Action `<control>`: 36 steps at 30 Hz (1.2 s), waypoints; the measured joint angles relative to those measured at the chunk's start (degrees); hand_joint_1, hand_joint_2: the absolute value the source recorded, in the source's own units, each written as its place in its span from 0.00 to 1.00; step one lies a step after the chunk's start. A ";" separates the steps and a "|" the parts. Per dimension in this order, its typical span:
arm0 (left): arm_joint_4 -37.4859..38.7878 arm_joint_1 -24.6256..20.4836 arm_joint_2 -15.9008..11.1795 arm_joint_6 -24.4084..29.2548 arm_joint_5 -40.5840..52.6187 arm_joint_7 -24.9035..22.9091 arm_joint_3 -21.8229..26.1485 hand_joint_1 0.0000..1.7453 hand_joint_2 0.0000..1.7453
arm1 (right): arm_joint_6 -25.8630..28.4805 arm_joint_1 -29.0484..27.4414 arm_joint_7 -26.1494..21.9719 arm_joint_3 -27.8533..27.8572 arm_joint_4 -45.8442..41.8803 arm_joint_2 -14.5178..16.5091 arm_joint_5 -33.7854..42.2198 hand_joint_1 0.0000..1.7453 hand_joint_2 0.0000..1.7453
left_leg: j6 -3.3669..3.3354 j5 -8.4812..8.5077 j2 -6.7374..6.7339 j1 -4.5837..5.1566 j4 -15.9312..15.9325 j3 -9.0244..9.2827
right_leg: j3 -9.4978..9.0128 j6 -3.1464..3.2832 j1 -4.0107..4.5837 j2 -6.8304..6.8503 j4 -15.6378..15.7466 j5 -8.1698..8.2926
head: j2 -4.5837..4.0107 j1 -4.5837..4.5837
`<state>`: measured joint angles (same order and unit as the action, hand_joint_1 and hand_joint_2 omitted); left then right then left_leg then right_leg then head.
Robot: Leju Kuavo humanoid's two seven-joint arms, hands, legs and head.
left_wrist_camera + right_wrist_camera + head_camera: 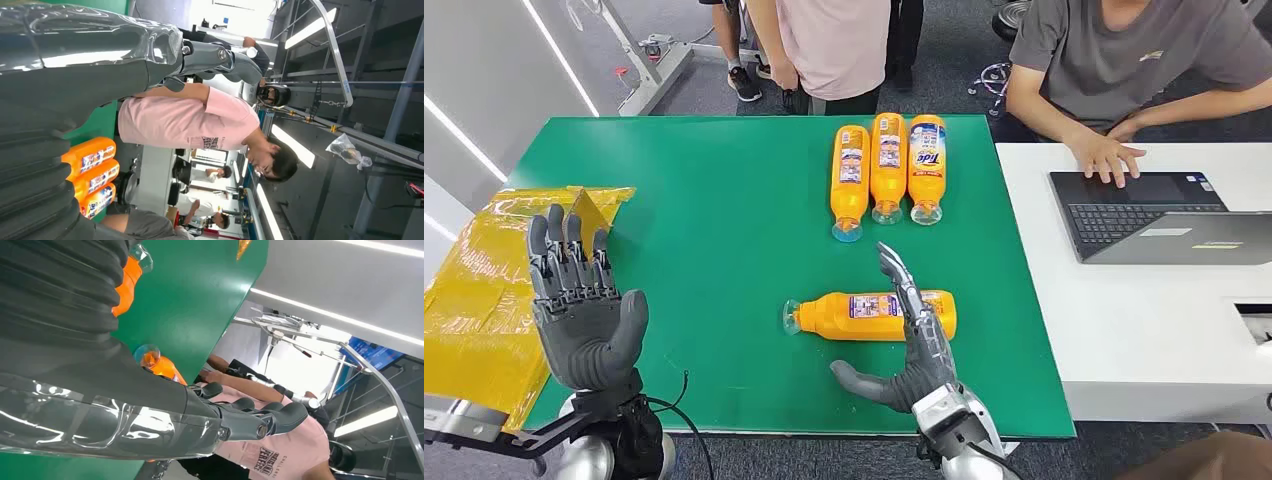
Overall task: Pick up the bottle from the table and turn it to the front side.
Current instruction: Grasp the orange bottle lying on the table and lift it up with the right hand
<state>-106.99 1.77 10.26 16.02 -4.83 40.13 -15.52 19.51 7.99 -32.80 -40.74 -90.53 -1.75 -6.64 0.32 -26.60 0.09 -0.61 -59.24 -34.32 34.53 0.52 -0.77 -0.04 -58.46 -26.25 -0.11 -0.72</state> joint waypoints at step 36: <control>1.23 -1.84 -0.02 -2.38 -1.88 0.00 -1.34 0.00 1.00 | -33.43 19.83 19.25 1.10 7.96 -9.41 -34.16 0.00 1.00 | -0.03 0.03 -0.06 0.02 -0.07 0.01 | -0.01 -0.06 -0.01 -0.06 -0.01 0.09 | 0.00 0.01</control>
<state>-105.76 -0.07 10.24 13.64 -6.71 40.13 -16.86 -13.93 27.82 -13.55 -39.64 -82.57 -11.16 -40.81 0.29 -26.57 0.03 -0.59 -59.31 -34.31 34.52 0.46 -0.78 -0.11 -58.47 -26.16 -0.11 -0.72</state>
